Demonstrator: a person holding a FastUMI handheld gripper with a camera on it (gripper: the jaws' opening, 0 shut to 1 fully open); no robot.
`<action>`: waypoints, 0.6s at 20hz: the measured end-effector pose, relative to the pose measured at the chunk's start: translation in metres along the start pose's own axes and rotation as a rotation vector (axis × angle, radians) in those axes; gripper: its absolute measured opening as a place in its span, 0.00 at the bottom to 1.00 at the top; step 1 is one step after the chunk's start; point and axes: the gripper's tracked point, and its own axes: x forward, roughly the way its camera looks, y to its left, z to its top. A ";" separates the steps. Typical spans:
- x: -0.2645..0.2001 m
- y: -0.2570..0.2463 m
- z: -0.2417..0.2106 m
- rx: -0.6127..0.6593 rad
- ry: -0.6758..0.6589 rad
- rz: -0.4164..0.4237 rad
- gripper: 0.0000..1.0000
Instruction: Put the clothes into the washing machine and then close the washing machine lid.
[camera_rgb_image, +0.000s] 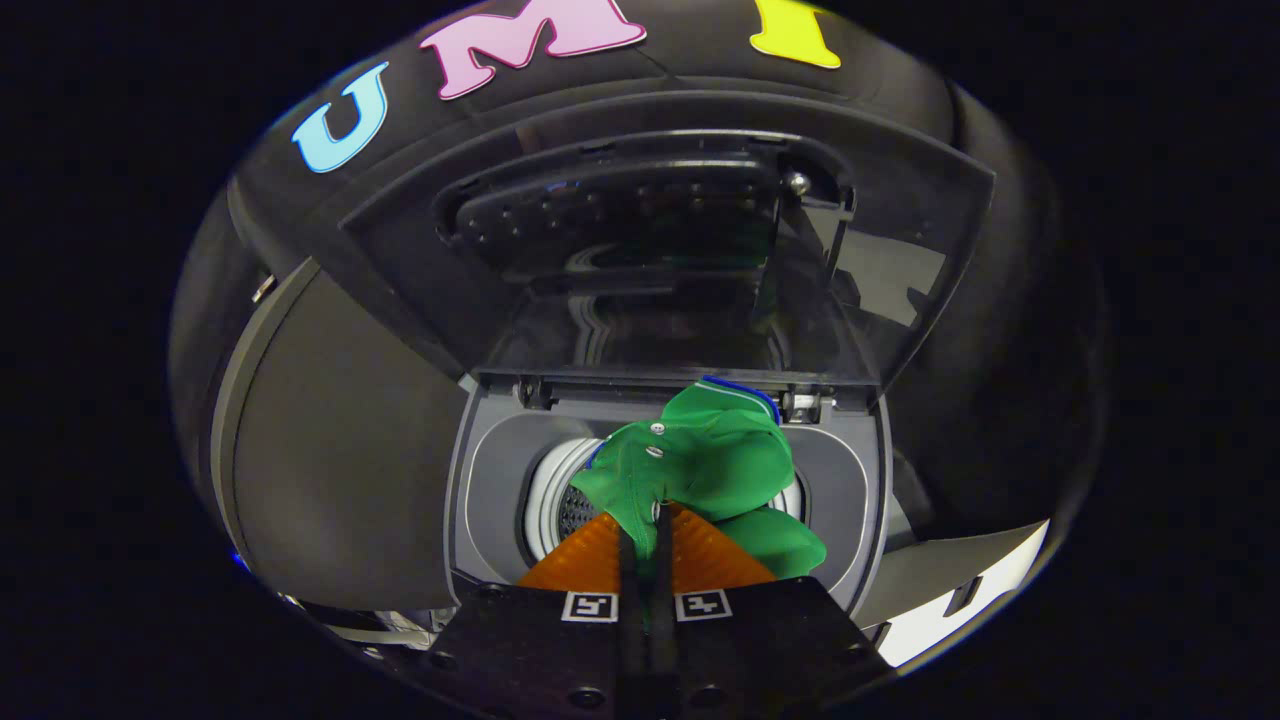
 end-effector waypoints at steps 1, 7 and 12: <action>0.001 -0.003 -0.004 -0.009 0.005 -0.011 0.07; 0.005 -0.008 -0.021 0.001 0.021 -0.014 0.11; -0.008 0.000 0.009 -0.082 -0.121 0.003 0.56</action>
